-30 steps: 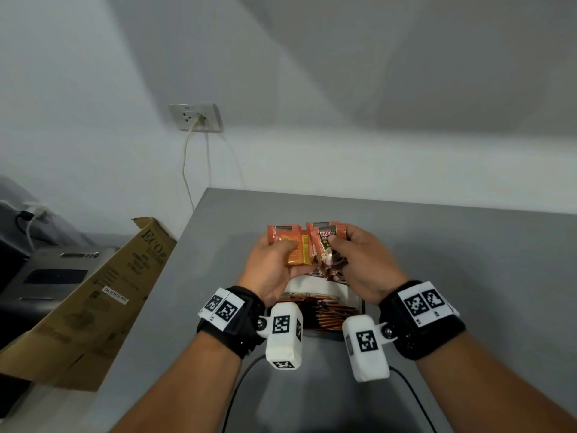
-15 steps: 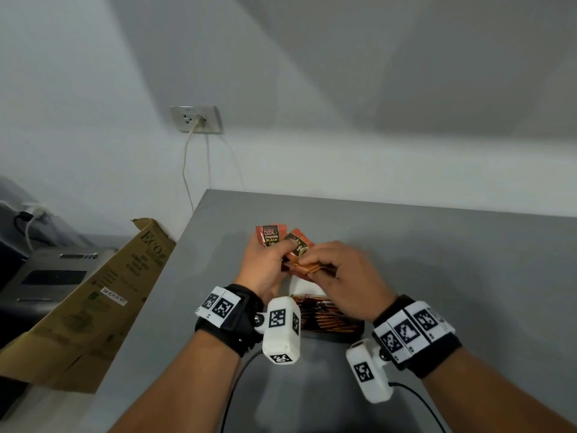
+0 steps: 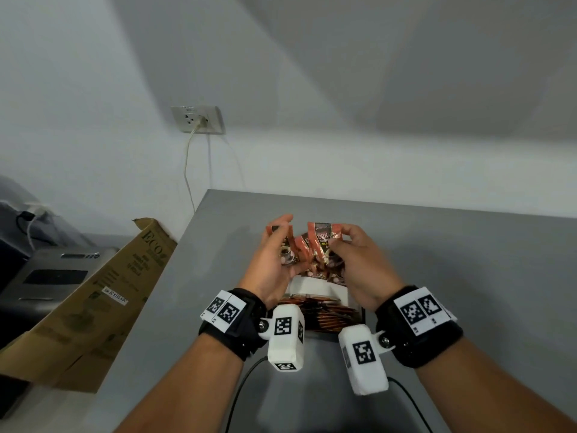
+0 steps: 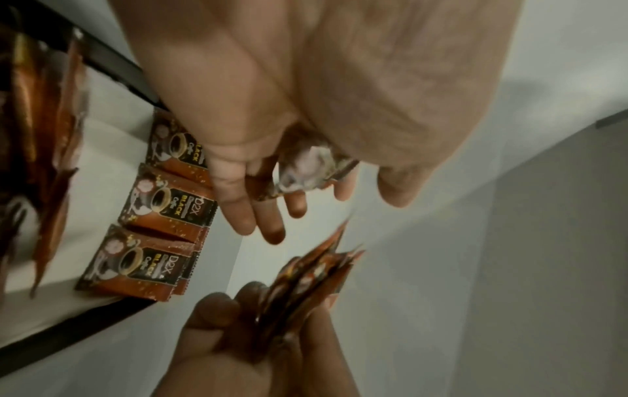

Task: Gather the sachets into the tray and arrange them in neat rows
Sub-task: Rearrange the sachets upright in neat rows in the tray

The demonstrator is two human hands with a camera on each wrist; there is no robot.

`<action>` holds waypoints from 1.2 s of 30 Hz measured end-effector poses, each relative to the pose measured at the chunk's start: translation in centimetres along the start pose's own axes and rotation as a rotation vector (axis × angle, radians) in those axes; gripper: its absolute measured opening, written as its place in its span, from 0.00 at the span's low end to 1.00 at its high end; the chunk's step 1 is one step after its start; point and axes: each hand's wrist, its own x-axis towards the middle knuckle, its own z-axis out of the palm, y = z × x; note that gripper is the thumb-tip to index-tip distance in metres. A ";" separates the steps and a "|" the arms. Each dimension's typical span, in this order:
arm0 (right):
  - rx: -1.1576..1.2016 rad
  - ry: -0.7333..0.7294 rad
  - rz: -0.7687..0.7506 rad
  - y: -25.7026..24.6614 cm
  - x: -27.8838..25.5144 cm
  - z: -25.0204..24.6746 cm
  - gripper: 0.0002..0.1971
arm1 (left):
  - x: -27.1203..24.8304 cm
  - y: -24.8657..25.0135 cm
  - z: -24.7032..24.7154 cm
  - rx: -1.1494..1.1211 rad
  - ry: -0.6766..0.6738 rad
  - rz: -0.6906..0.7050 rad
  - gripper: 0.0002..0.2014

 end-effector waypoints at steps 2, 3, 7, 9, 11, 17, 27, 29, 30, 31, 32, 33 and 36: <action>0.058 -0.013 -0.002 -0.1 -0.3 0.7 0.09 | -0.4 -0.5 0.2 -0.003 -0.049 -0.066 0.30; 0.049 -0.026 -0.023 0.1 -0.5 1.2 0.10 | -0.6 -0.8 0.6 -0.008 -0.086 -0.096 0.31; -0.475 -0.060 -0.240 1.1 -0.2 1.7 0.08 | -0.7 -1.3 1.5 -0.069 -0.088 -0.141 0.18; -0.763 -0.057 -0.292 0.8 0.3 1.0 0.07 | -0.6 -0.9 1.1 -0.152 -0.085 -0.153 0.19; -0.884 -0.104 -0.308 0.0 -0.1 0.0 0.23 | -0.5 -0.5 0.5 -0.192 -0.100 -0.150 0.21; -1.141 -0.513 -0.528 -2.1 -0.7 0.0 0.49 | -0.7 -0.6 0.1 -0.153 -0.233 -0.191 0.41; -1.135 -0.447 -0.509 -2.4 -1.1 0.3 0.37 | -1.4 -0.9 0.5 -0.148 -0.246 -0.139 0.46; -1.122 -0.450 -0.514 -2.2 -1.0 0.3 0.38 | -1.5 -0.9 0.6 -0.155 -0.250 -0.134 0.45; -1.114 -0.457 -0.515 -2.0 -1.0 0.2 0.38 | -1.4 -0.8 0.5 -0.151 -0.250 -0.135 0.44; -1.113 -0.459 -0.523 -1.7 -0.8 0.2 0.38 | -1.4 -0.7 0.6 -0.144 -0.244 -0.138 0.43; -1.120 -0.454 -0.538 -1.6 -0.7 0.2 0.37 | -1.4 -0.6 0.6 -0.139 -0.240 -0.138 0.42; -1.128 -0.445 -0.550 -1.5 -0.6 0.2 0.36 | -1.4 -0.5 0.6 -0.147 -0.229 -0.149 0.41; -1.134 -0.406 -0.580 -1.5 -0.4 0.2 0.33 | -1.2 -0.4 0.7 -0.184 -0.198 -0.210 0.35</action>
